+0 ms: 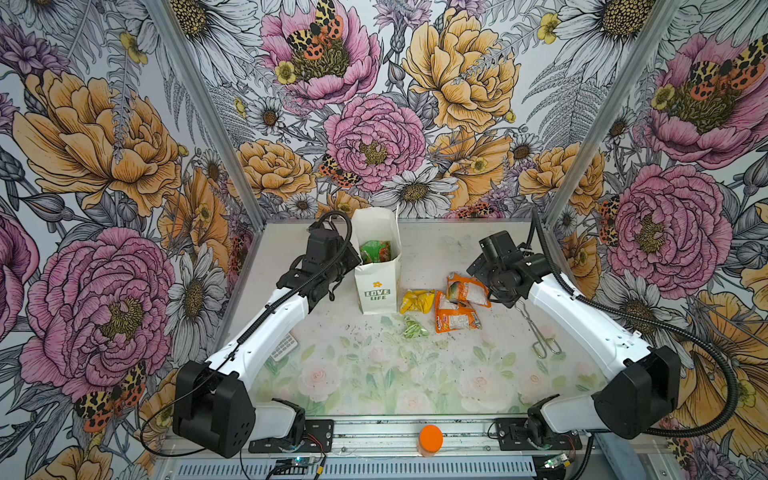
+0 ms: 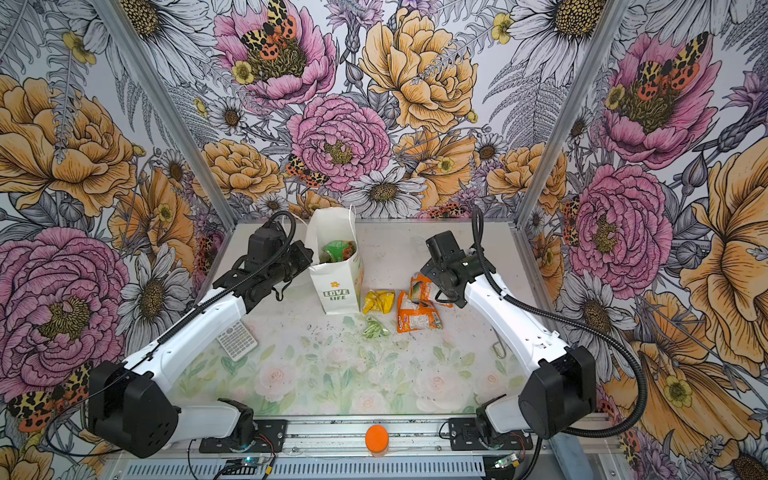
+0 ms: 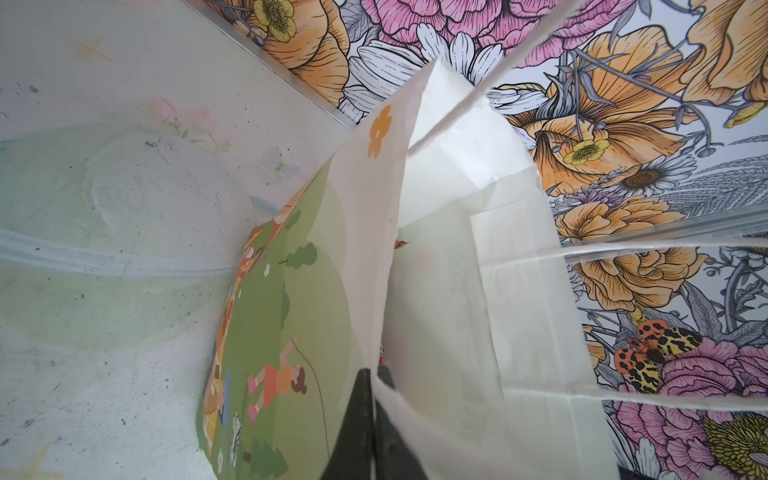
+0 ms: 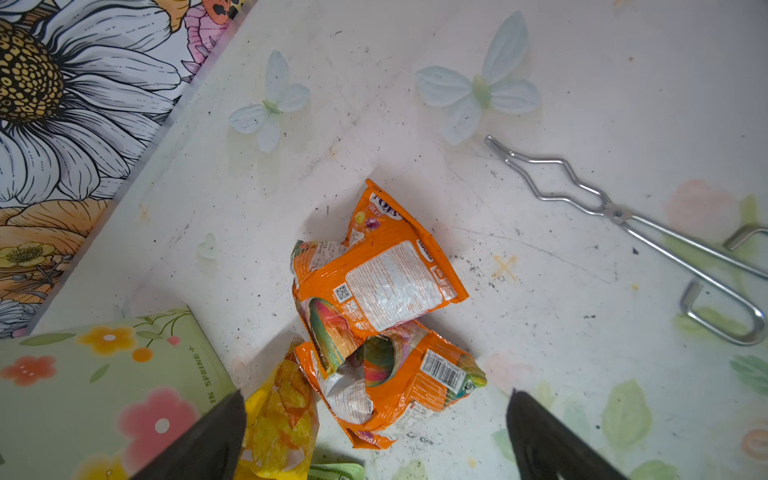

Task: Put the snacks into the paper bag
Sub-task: 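Lower the right gripper onto the orange Fox's Fruits candy packet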

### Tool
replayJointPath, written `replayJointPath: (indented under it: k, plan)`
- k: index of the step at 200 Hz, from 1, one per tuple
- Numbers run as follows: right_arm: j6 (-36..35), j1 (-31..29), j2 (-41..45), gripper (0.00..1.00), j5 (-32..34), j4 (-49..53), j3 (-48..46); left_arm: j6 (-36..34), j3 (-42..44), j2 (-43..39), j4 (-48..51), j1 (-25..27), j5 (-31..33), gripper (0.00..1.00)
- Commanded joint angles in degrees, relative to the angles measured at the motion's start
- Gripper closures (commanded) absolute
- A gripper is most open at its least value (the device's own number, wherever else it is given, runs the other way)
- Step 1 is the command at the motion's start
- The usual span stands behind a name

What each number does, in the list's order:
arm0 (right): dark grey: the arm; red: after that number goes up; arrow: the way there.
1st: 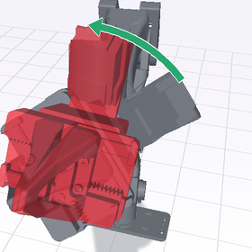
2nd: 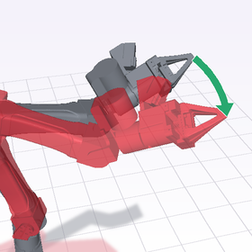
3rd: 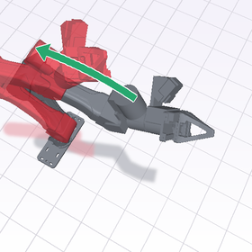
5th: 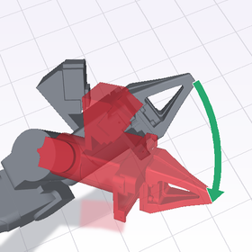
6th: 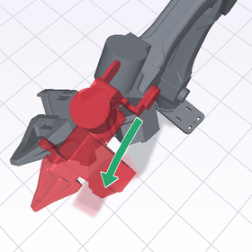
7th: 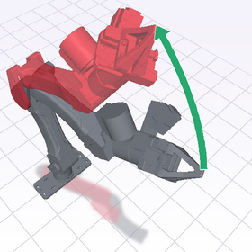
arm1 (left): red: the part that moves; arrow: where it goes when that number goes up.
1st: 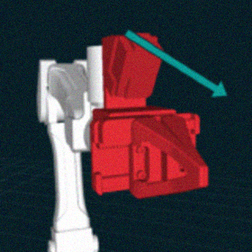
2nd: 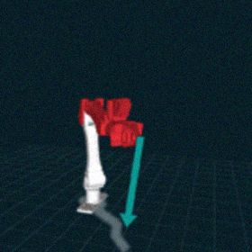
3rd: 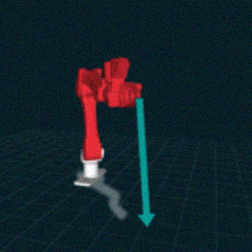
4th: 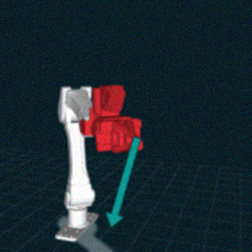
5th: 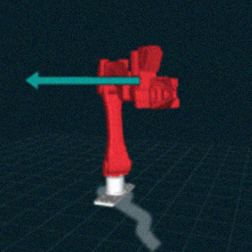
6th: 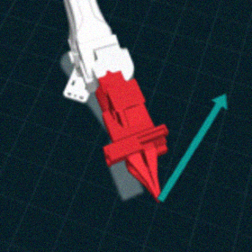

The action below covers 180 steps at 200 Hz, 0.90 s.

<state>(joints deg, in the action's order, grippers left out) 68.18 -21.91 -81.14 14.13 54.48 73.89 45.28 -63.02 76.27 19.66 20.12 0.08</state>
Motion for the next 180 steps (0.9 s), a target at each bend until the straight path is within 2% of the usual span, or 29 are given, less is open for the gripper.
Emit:
replayJointPath:
  k: [1,116,180]
  plan:
    - [3.0,1.1,-1.9,0.0,-2.5,-0.8,-0.3,0.2,1.0,1.1,2.2,-0.5,-1.0,1.0]
    - [5.5,5.9,-12.7,0.0,-13.7,-8.9,-0.6,0.1,1.2,0.9,2.2,-0.7,-1.0,1.0]
    - [5.7,6.6,-18.5,0.0,-15.9,-11.3,0.5,0.0,1.1,0.7,2.3,-1.0,-1.2,1.0]
